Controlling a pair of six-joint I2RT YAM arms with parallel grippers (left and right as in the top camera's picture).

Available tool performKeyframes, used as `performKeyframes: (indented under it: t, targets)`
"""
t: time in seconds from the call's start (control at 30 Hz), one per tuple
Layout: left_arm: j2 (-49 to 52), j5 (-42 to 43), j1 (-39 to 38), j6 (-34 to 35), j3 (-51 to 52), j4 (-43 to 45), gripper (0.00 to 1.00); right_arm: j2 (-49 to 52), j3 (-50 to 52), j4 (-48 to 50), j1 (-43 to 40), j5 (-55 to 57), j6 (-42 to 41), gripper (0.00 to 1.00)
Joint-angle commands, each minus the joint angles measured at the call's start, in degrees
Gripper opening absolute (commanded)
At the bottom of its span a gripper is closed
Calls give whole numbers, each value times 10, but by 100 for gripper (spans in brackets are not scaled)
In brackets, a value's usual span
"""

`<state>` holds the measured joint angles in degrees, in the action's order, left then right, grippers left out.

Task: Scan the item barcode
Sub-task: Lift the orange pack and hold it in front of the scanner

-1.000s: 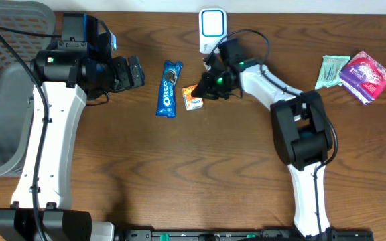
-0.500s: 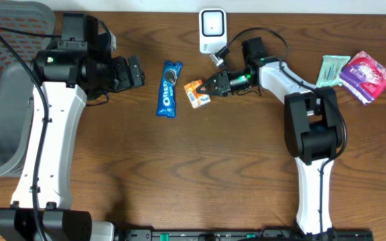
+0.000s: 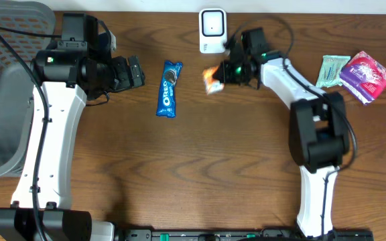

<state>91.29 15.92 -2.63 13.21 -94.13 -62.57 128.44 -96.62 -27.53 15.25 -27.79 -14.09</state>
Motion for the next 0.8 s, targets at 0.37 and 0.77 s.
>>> performKeyframes:
  t: [0.37, 0.77]
  targets:
    - [1, -6, 1, -7, 2, 0, 98, -50, -14, 261, 112, 477, 363, 1]
    - [1, -6, 1, -7, 2, 0, 98, 20, -14, 357, 107, 576, 370, 1]
